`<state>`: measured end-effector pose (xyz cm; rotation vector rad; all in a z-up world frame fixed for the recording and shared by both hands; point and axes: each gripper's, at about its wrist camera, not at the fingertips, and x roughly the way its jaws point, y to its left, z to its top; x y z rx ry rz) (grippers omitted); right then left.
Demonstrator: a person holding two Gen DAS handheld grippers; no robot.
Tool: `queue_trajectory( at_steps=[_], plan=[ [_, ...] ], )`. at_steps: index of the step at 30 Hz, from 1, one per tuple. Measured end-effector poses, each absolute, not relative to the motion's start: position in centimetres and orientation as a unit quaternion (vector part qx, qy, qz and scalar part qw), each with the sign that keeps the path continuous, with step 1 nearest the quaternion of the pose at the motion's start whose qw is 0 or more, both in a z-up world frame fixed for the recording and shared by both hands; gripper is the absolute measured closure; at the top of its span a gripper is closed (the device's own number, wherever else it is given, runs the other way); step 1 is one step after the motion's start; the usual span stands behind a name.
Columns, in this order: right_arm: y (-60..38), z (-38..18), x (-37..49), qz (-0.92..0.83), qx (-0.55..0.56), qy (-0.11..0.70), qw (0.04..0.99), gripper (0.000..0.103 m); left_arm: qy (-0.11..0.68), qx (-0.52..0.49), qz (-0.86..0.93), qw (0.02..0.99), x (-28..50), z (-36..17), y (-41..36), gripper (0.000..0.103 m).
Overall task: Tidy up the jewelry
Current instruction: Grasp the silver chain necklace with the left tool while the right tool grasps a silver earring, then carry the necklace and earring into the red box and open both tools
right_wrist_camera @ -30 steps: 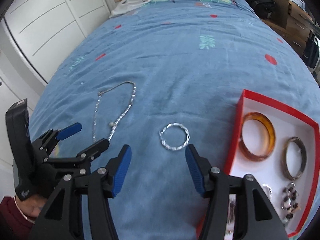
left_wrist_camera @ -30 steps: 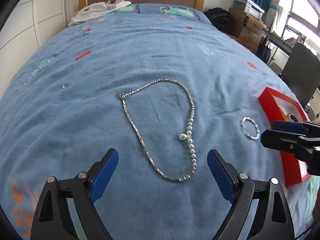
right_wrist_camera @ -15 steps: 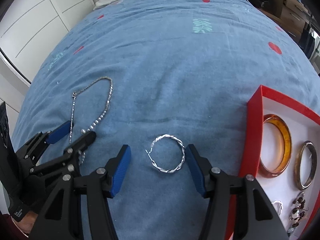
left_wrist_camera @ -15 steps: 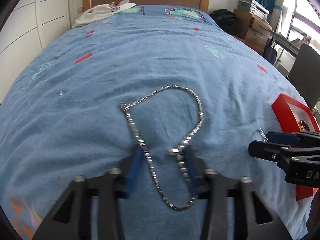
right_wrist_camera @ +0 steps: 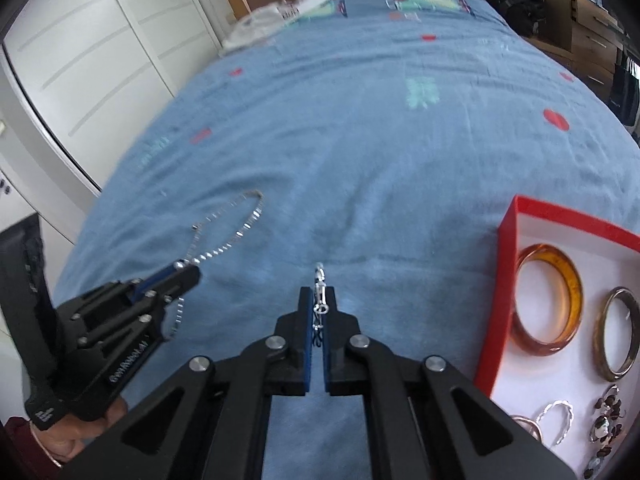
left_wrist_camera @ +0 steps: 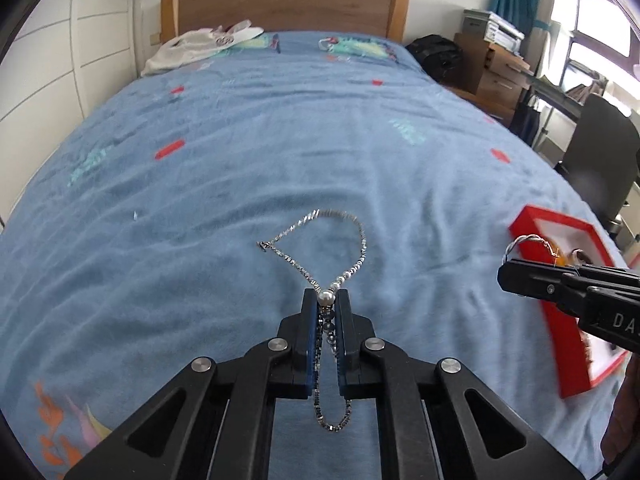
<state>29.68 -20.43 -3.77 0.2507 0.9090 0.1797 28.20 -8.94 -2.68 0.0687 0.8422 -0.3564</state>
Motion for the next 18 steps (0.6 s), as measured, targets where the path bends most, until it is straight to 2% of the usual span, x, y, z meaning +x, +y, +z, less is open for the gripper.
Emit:
queue_trajectory(
  at_steps=[13,18],
  plan=[
    [-28.7,3.7,23.8,0.051,0.134,0.379,0.914,0.099,0.33,0.034,-0.269,0.904,24.7,8.2,-16.0,0.095],
    [-33.2,5.5,21.5,0.024,0.129,0.371,0.919,0.099,0.32,0.027,-0.31,0.895,23.5,10.6,-20.2,0.095]
  ],
)
